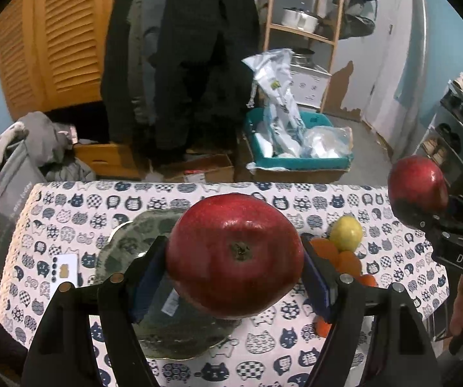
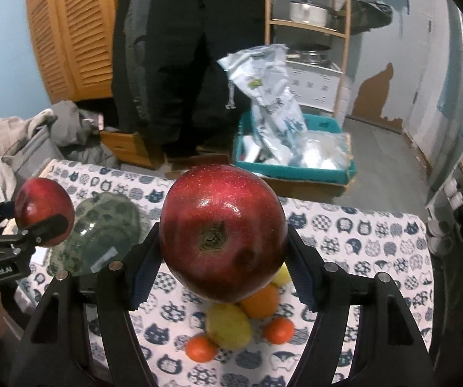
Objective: Organize fruits
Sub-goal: 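Lift the red apple with the right tool while the left tool carries its apple toward the green bowl, then lower the apple into the green bowl with the right tool while the left tool releases its apple there, then withdraw both tools from the bowl back toward the remaining fruit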
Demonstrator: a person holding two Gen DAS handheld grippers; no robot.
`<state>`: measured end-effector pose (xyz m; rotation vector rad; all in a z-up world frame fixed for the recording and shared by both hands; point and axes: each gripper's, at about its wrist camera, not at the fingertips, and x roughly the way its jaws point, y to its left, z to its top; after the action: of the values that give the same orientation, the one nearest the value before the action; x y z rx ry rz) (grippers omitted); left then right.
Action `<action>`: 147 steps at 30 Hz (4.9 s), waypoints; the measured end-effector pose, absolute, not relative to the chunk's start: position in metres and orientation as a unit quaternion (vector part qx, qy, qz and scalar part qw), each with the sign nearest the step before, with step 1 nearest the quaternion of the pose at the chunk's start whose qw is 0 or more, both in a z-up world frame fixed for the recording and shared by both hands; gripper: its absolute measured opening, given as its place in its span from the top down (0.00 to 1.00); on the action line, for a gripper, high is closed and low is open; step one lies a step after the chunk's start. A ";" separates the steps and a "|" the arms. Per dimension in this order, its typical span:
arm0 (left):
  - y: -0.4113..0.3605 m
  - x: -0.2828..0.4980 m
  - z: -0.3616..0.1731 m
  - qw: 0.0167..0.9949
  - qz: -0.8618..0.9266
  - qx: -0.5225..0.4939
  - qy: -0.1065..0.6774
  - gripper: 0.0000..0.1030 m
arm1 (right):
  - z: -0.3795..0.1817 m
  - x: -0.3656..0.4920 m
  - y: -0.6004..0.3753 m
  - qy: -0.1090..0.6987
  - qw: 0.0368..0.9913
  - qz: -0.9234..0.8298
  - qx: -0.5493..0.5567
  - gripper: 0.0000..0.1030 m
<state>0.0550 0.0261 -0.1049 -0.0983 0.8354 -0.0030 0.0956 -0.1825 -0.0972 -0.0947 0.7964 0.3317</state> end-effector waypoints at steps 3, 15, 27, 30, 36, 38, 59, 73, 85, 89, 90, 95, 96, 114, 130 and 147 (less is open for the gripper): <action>0.042 0.054 -0.106 0.912 0.010 -0.054 0.406 0.23 | -0.096 0.098 -0.162 0.387 0.904 0.175 -0.052 0.31; 0.100 0.048 -0.120 0.906 0.059 -0.074 0.412 0.23 | -0.109 0.112 -0.085 0.400 0.886 0.224 -0.074 0.31; 0.145 0.058 -0.169 0.881 0.085 -0.092 0.457 0.23 | -0.152 0.135 -0.019 0.447 0.852 0.260 -0.085 0.31; 0.151 0.064 -0.186 0.871 0.091 -0.093 0.473 0.23 | -0.164 0.139 -0.005 0.457 0.844 0.264 -0.091 0.31; 0.158 0.075 -0.219 0.854 0.092 -0.104 0.501 0.23 | -0.191 0.149 0.012 0.483 0.829 0.264 -0.097 0.31; 0.160 0.078 -0.230 0.847 0.092 -0.109 0.512 0.23 | -0.200 0.150 0.015 0.491 0.824 0.262 -0.100 0.31; 0.152 0.094 -0.287 0.804 0.078 -0.107 0.580 0.23 | -0.225 0.156 0.020 0.524 0.805 0.262 -0.092 0.31; 0.153 0.091 -0.287 0.792 0.075 -0.110 0.596 0.23 | -0.224 0.162 0.014 0.534 0.804 0.253 -0.069 0.31; 0.142 0.091 -0.286 0.779 0.071 -0.090 0.616 0.23 | -0.223 0.164 0.012 0.538 0.803 0.250 -0.064 0.31; 0.142 0.088 -0.274 0.791 0.075 -0.089 0.601 0.11 | -0.224 0.165 0.010 0.539 0.803 0.248 -0.061 0.31; 0.142 0.088 -0.268 0.796 0.075 -0.089 0.594 0.06 | -0.224 0.165 0.010 0.539 0.803 0.248 -0.061 0.31; 0.149 0.085 -0.251 0.806 0.073 -0.107 0.578 0.01 | -0.225 0.166 0.008 0.540 0.803 0.247 -0.059 0.31; 0.152 0.083 -0.249 0.806 0.074 -0.111 0.576 0.01 | -0.225 0.167 0.008 0.540 0.803 0.246 -0.059 0.31; 0.205 0.044 -0.218 0.828 0.137 -0.149 0.523 0.01 | -0.275 0.152 0.051 0.580 0.761 0.258 -0.134 0.31; 0.209 0.042 -0.217 0.827 0.144 -0.149 0.523 0.01 | -0.276 0.143 0.066 0.566 0.762 0.270 -0.160 0.20; 0.187 0.035 -0.168 0.864 0.112 -0.156 0.466 0.01 | -0.187 0.146 0.017 0.490 0.830 0.237 -0.120 0.20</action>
<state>0.0347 0.1866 -0.1684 -0.3279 0.9764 0.2353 0.1461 0.0168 -0.1868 -0.2551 1.0390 0.5038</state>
